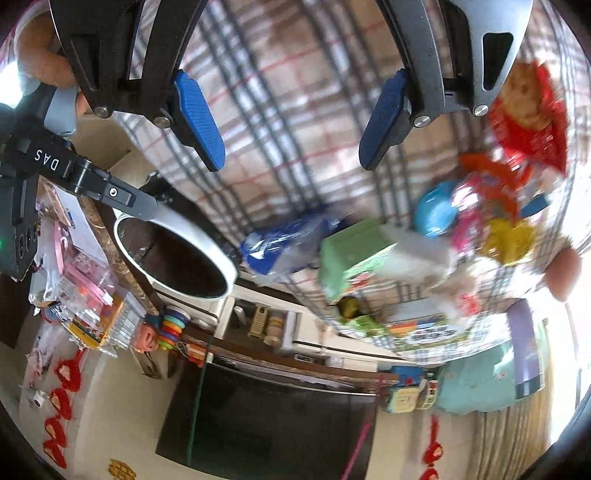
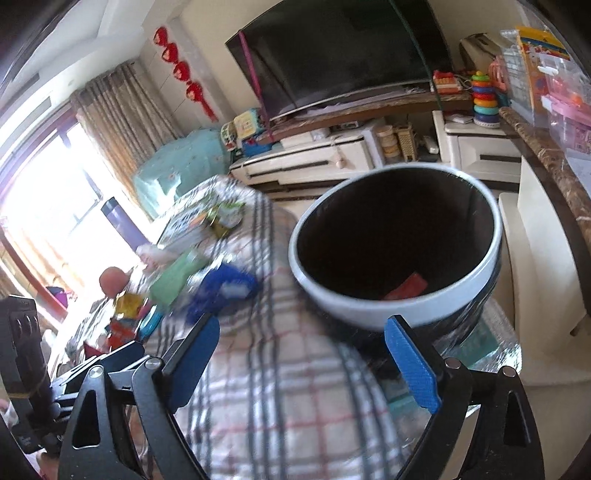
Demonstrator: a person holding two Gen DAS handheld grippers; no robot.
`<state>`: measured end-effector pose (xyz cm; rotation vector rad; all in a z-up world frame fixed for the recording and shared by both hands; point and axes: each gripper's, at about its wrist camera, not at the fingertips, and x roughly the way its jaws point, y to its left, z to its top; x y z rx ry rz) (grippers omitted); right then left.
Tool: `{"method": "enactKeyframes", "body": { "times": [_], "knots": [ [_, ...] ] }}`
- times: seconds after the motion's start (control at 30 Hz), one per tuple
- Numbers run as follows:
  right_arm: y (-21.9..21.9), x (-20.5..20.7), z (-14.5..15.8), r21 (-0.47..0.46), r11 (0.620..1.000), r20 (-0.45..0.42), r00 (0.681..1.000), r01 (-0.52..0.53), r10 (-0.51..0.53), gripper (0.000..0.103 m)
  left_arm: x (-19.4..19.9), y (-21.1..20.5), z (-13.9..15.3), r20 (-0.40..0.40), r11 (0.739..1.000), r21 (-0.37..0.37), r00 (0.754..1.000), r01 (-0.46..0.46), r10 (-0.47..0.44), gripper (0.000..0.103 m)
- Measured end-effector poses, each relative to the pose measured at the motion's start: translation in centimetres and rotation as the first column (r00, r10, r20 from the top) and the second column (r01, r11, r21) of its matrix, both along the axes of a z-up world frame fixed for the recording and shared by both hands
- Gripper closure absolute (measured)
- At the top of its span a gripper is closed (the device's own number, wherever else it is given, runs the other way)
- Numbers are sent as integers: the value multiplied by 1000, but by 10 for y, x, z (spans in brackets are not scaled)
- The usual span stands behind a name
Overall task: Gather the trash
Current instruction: 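Grasp the red snack bag with the left gripper while the right grasps the blue bag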
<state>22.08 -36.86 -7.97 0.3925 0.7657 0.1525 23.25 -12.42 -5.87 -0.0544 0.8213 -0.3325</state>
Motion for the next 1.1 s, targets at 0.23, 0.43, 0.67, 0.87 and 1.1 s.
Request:
{"method": "enactKeyframes", "body": {
  "times": [0.23,0.43,0.67,0.87,1.1],
  "knots": [
    [30,-16,-7,6,999,-17,999,-35,35,11,-35,30,9,19,999,-6,998,-53,53,28],
    [55,-23,-8,5,997,-18,997,-74,74,11,-65,53,11,31,996,-13,995,-89,90,28],
    [86,-26,-12,-11,992,-30,991,-129,129,11,-91,82,14,38,988,-27,987,-155,156,28],
    [103,-23,-15,-5,988,-36,987,-156,156,11,-105,100,16,38,974,-43,974,-223,225,28],
    [118,-18,-21,-3,983,-51,982,-182,182,11,-99,118,15,22,961,-44,961,-274,275,28]
  ]
}}
